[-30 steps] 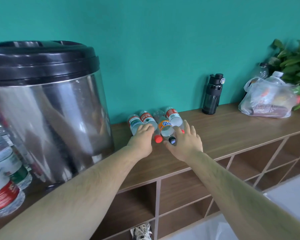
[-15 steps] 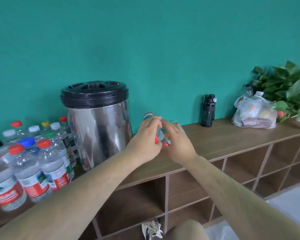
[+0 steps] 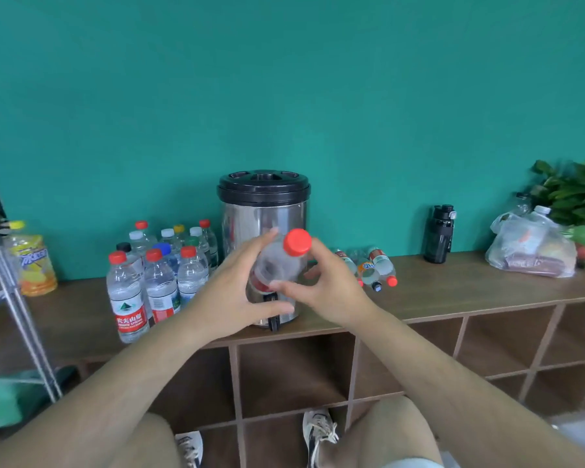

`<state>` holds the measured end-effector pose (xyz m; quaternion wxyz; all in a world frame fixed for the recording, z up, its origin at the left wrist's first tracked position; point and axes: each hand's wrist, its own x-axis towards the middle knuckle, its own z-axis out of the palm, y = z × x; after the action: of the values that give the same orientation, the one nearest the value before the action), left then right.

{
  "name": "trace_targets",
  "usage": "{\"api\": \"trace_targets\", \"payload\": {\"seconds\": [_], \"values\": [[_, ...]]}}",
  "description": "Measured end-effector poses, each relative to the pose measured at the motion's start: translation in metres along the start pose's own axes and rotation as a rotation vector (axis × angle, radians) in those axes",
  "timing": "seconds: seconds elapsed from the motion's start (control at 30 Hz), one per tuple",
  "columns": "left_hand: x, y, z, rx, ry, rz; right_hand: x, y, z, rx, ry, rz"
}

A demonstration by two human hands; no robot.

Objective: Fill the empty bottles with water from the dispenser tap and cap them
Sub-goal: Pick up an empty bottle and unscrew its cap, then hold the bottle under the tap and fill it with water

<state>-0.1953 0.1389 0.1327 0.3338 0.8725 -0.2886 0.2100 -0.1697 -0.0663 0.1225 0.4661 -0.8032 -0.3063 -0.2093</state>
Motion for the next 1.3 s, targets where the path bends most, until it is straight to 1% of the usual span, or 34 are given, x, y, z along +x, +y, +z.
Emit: {"api": "trace_targets", "payload": {"seconds": [0.07,0.13,0.17,0.23,0.3,0.37,0.4,0.47,0.5,0.53,0.57,0.67,0.77,0.87,0.93,1.03,1.1,1.17,1.23,1.3], "values": [[-0.01,-0.005,-0.005,-0.065,0.074,-0.026,-0.002,-0.018,0.009,0.137,-0.105,0.068],[-0.022,-0.007,-0.007,-0.189,0.129,-0.09,-0.004,-0.032,0.017,0.17,-0.17,0.078],[-0.027,-0.012,-0.007,-0.2,0.156,-0.125,-0.006,-0.037,0.019,0.159,-0.162,0.075],[-0.04,-0.023,-0.006,-0.095,0.179,-0.202,-0.007,-0.044,0.017,0.062,-0.073,0.102],[-0.051,-0.03,-0.005,0.065,0.178,-0.252,-0.005,-0.053,0.011,-0.214,-0.013,0.157],[-0.056,-0.031,-0.003,0.257,0.129,-0.231,0.0,-0.06,0.007,-0.484,-0.057,0.262],[-0.058,-0.027,-0.002,0.362,0.091,-0.224,0.002,-0.061,0.007,-0.562,-0.104,0.331],[-0.06,-0.022,0.0,0.536,0.048,-0.207,0.004,-0.057,0.011,-0.595,-0.179,0.445],[-0.061,-0.02,0.001,0.563,0.038,-0.206,0.003,-0.051,0.014,-0.556,-0.173,0.48],[-0.063,-0.019,0.004,0.534,0.03,-0.222,0.002,-0.044,0.016,-0.492,-0.139,0.497],[-0.064,-0.018,0.006,0.455,0.011,-0.255,0.0,-0.038,0.018,-0.418,-0.097,0.5],[-0.07,-0.02,0.013,0.137,-0.125,-0.377,-0.004,-0.026,0.024,-0.301,-0.037,0.428],[-0.073,-0.029,0.015,-0.125,-0.228,-0.442,-0.009,-0.016,0.025,-0.291,-0.085,0.284],[-0.075,-0.042,0.021,-0.343,-0.348,-0.481,-0.009,-0.004,0.021,-0.355,-0.192,0.079],[-0.077,-0.049,0.025,-0.48,-0.39,-0.514,-0.008,0.004,0.019,-0.369,-0.249,-0.009],[-0.079,-0.063,0.038,-0.643,-0.415,-0.565,-0.002,0.018,0.02,-0.25,-0.316,-0.005],[-0.08,-0.073,0.047,-0.704,-0.402,-0.609,0.003,0.029,0.019,-0.15,-0.399,-0.023],[-0.083,-0.085,0.057,-0.74,-0.381,-0.662,0.011,0.04,0.014,-0.101,-0.43,-0.045],[-0.085,-0.099,0.072,-0.739,-0.36,-0.701,0.018,0.054,0.012,-0.056,-0.385,-0.005],[-0.089,-0.115,0.092,-0.728,-0.303,-0.737,0.023,0.07,0.017,0.027,-0.293,0.101]]}}
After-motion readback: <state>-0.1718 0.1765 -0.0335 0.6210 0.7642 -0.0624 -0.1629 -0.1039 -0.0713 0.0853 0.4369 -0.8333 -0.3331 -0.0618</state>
